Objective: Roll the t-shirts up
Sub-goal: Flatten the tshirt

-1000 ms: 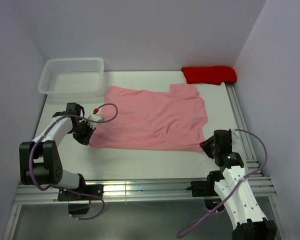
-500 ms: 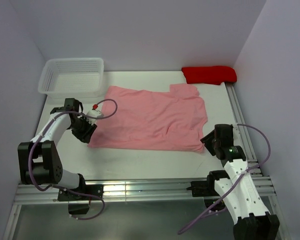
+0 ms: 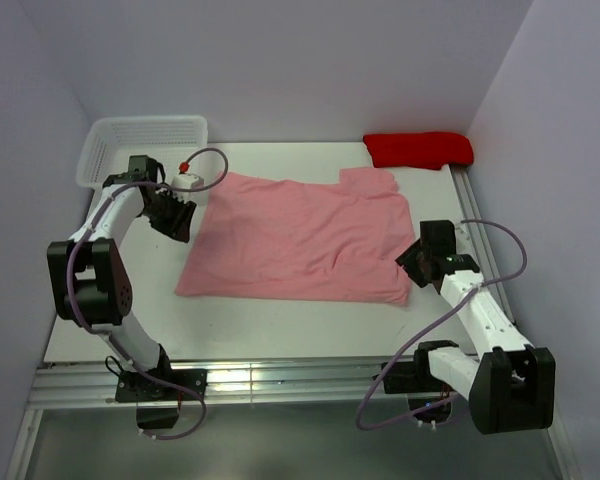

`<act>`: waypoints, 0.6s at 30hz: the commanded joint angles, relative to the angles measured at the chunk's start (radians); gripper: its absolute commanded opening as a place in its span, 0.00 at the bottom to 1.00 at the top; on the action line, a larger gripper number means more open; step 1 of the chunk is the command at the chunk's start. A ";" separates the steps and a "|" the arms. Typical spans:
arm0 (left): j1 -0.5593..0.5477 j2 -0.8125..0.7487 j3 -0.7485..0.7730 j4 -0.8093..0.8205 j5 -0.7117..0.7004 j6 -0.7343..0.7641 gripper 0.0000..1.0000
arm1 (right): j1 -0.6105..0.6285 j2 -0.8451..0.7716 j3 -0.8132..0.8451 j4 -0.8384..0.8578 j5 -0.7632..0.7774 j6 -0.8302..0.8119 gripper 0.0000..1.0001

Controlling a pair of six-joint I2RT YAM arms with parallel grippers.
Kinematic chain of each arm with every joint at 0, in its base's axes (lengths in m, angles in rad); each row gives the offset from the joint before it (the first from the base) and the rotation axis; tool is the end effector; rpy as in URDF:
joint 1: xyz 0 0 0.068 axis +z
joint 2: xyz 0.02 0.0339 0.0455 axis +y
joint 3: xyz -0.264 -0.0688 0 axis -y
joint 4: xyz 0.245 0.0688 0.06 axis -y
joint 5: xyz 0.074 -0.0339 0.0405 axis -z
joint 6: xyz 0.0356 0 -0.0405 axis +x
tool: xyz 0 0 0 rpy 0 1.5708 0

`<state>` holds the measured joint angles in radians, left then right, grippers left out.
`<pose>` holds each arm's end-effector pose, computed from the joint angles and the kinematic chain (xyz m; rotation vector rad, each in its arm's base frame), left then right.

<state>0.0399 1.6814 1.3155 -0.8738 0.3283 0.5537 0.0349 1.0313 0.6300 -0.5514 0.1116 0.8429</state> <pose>0.3346 0.0019 0.2424 0.7629 2.6080 -0.2975 0.1968 0.0029 0.2104 1.0352 2.3067 0.2152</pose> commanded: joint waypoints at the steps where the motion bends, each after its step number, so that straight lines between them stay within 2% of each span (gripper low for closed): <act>1: 0.002 0.084 0.082 0.015 0.083 -0.067 0.49 | -0.003 -0.017 -0.039 0.082 -0.041 0.001 0.51; 6: 0.002 0.155 0.113 0.084 0.080 -0.124 0.52 | -0.003 -0.157 -0.156 0.064 -0.066 0.048 0.51; 9: 0.002 0.248 0.186 0.098 0.075 -0.168 0.52 | -0.003 -0.241 -0.193 0.036 -0.075 0.087 0.49; 14: 0.002 0.334 0.297 0.117 0.020 -0.234 0.52 | -0.004 -0.350 -0.194 -0.041 -0.059 0.101 0.47; 18: 0.006 0.395 0.346 0.144 -0.038 -0.277 0.53 | -0.004 -0.373 -0.196 -0.074 -0.066 0.101 0.42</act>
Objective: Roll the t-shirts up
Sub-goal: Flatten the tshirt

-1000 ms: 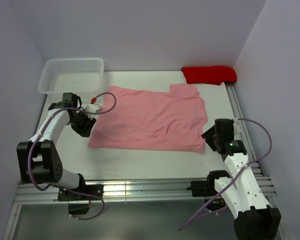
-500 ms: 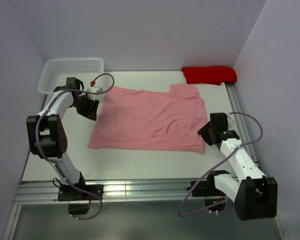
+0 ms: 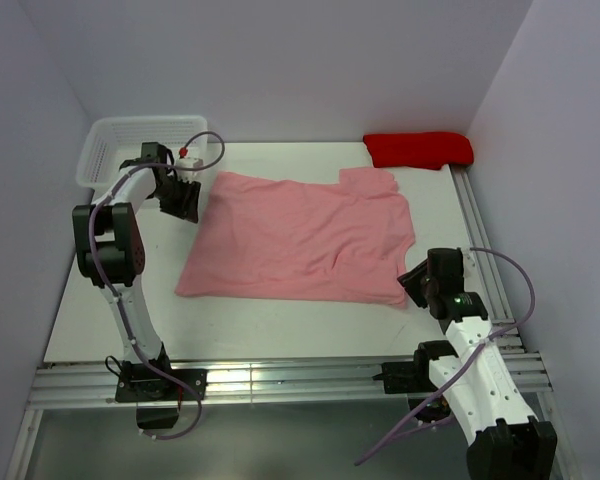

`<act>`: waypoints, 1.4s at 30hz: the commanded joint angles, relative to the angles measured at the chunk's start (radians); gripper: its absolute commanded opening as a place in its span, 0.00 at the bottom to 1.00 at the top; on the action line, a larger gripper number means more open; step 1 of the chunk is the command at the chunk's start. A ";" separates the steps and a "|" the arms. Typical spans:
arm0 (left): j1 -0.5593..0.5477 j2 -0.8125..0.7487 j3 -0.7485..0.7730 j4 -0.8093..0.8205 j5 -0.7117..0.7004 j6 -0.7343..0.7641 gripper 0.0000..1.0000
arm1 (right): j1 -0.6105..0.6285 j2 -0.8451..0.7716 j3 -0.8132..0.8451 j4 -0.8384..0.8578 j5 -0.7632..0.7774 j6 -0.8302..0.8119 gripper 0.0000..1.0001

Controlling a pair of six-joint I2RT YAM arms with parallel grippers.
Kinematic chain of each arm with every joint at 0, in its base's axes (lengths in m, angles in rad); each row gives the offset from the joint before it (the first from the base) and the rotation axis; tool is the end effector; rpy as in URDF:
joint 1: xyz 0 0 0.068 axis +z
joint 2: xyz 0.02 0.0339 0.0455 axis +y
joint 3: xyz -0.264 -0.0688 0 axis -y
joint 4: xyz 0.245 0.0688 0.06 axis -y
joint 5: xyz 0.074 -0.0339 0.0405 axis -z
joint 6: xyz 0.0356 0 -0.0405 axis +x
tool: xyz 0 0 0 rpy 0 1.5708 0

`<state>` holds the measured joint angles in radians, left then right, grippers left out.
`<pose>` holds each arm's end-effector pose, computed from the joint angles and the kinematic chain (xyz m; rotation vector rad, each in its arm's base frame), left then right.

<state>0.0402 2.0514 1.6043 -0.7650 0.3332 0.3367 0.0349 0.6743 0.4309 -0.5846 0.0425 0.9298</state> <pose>0.4268 0.0055 0.1950 0.4816 2.6656 -0.3553 0.1401 0.0034 0.1968 1.0721 2.1874 0.3942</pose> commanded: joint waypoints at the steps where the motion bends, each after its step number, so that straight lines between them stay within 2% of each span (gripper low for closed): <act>1: 0.009 0.035 0.084 0.038 -0.058 -0.070 0.53 | -0.004 -0.028 0.002 -0.043 0.002 0.012 0.42; 10: 0.041 0.121 0.220 0.030 -0.129 -0.159 0.55 | -0.003 -0.044 -0.001 -0.058 0.017 0.000 0.43; 16: 0.063 0.142 0.252 0.006 -0.120 -0.151 0.56 | -0.004 -0.027 0.014 -0.061 0.031 -0.017 0.43; 21: 0.061 0.070 0.200 0.021 -0.053 -0.110 0.58 | -0.003 -0.012 0.069 -0.083 0.069 -0.037 0.46; 27: 0.058 -0.036 0.164 0.010 0.003 -0.048 0.62 | -0.003 0.080 0.181 -0.090 0.125 -0.077 0.49; 37: 0.012 -0.192 0.062 -0.062 0.064 0.062 0.62 | -0.001 0.384 0.262 0.040 0.085 -0.131 0.47; 40: 0.007 -0.226 0.004 -0.108 0.087 0.114 0.62 | 0.000 0.449 0.261 0.065 0.082 -0.143 0.45; 42: 0.007 -0.269 -0.076 -0.103 0.051 0.142 0.62 | 0.000 0.478 0.256 0.081 0.079 -0.151 0.45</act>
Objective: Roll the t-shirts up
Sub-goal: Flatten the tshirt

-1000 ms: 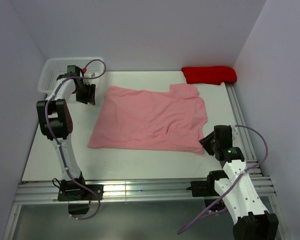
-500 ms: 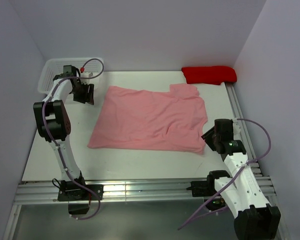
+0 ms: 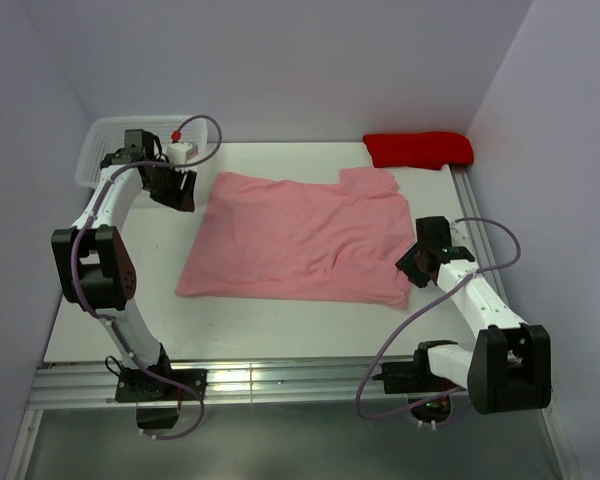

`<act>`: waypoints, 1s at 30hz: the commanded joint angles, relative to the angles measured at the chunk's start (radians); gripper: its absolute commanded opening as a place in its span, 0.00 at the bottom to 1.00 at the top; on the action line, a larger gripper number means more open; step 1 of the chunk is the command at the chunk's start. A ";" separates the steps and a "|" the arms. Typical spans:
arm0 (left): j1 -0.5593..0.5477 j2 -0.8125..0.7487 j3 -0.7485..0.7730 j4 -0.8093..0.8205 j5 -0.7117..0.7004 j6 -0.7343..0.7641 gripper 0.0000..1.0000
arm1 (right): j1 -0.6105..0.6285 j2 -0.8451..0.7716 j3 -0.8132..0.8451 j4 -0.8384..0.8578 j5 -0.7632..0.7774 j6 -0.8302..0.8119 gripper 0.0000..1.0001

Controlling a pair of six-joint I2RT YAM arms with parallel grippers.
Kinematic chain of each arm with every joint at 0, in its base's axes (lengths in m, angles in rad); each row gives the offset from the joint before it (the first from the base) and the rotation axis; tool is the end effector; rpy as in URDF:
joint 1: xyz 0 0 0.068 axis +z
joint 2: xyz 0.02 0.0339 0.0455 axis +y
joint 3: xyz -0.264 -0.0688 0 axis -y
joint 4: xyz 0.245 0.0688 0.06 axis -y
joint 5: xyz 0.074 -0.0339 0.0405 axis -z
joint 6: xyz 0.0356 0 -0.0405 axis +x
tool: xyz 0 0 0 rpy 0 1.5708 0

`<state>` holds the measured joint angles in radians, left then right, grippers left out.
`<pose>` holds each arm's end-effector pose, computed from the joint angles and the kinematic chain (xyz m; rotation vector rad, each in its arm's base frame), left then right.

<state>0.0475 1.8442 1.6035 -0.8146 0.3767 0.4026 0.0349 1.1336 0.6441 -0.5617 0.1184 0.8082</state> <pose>0.3965 0.0057 0.2744 0.5745 2.4786 -0.3227 0.2070 0.0030 0.1955 1.0249 2.4080 0.1431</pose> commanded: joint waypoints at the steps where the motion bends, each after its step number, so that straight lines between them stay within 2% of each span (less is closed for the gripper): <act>1: 0.002 -0.097 -0.106 -0.037 -0.008 0.096 0.62 | 0.002 0.026 0.037 0.065 0.003 -0.033 0.45; 5: 0.006 -0.158 -0.261 -0.032 -0.047 0.139 0.61 | 0.008 0.046 0.043 0.082 0.015 -0.037 0.45; 11: 0.014 -0.221 -0.373 -0.018 -0.059 0.147 0.60 | 0.014 0.118 0.092 0.108 0.020 -0.058 0.45; 18: 0.017 -0.253 -0.430 -0.014 -0.084 0.131 0.60 | 0.026 0.241 0.149 0.134 0.020 -0.073 0.45; 30: 0.018 -0.269 -0.439 -0.031 -0.096 0.130 0.60 | 0.059 0.368 0.219 0.114 0.075 -0.098 0.45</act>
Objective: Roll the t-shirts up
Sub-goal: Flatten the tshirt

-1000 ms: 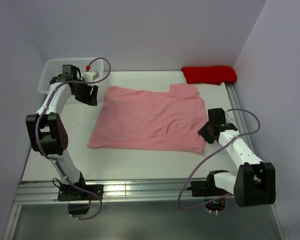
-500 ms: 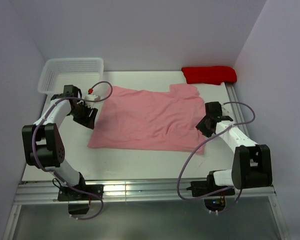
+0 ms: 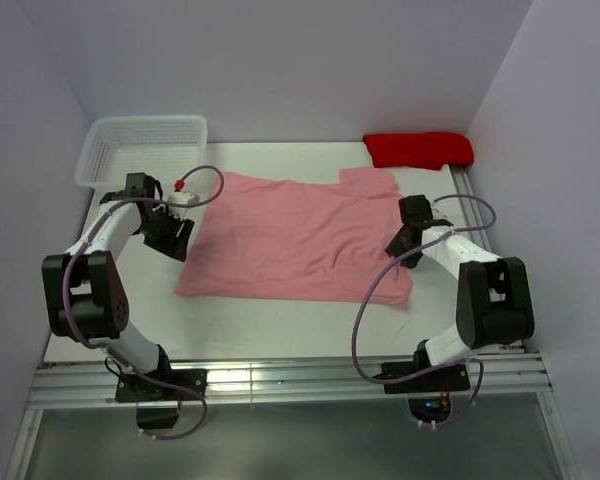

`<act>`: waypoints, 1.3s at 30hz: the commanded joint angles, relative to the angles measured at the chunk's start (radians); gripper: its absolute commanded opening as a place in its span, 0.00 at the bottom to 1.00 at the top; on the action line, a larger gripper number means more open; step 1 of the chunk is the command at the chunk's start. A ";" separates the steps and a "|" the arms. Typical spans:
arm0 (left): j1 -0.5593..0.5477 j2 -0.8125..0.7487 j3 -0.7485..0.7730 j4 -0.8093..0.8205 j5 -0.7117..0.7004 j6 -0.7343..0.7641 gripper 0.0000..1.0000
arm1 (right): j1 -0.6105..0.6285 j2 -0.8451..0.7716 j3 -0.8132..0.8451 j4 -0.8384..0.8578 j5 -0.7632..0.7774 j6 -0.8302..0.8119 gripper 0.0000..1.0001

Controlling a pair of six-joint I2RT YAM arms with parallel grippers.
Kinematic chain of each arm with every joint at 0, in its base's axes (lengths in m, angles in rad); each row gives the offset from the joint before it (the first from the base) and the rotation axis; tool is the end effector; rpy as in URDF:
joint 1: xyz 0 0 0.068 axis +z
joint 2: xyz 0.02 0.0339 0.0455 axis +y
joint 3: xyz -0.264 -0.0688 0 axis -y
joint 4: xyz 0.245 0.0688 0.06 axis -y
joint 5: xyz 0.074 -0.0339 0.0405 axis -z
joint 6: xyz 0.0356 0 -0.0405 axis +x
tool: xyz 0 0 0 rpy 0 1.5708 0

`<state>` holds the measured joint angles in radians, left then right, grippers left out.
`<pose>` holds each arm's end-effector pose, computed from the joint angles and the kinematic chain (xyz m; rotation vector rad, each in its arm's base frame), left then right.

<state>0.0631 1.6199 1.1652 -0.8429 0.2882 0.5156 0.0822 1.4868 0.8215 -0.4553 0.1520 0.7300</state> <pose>0.3086 0.0094 0.2194 0.6791 2.7026 -0.2782 0.2747 0.0172 0.1742 0.8935 2.5153 0.0547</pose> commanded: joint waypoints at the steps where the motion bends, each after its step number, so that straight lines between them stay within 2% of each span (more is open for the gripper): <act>1: 0.004 -0.046 -0.001 -0.008 -0.009 0.018 0.60 | 0.013 0.021 0.044 0.007 0.041 -0.023 0.45; 8: 0.004 -0.057 -0.019 -0.012 -0.018 0.021 0.60 | 0.024 0.053 0.047 0.015 0.043 -0.026 0.43; 12: 0.004 -0.063 -0.030 -0.016 -0.015 0.024 0.60 | 0.033 0.043 0.039 0.012 0.046 -0.024 0.32; 18: 0.004 -0.068 -0.047 -0.024 -0.023 0.034 0.60 | 0.040 -0.008 0.038 -0.009 0.049 -0.023 0.25; 25: 0.004 -0.074 -0.068 -0.053 -0.023 0.066 0.60 | 0.045 -0.072 0.038 -0.042 0.049 -0.020 0.24; 39: 0.003 -0.061 -0.141 -0.065 -0.044 0.120 0.63 | 0.057 -0.085 0.007 -0.026 0.034 -0.020 0.26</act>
<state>0.0635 1.5822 1.0313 -0.9028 0.2474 0.6098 0.1280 1.4364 0.8257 -0.4873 0.1719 0.7120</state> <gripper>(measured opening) 0.624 0.263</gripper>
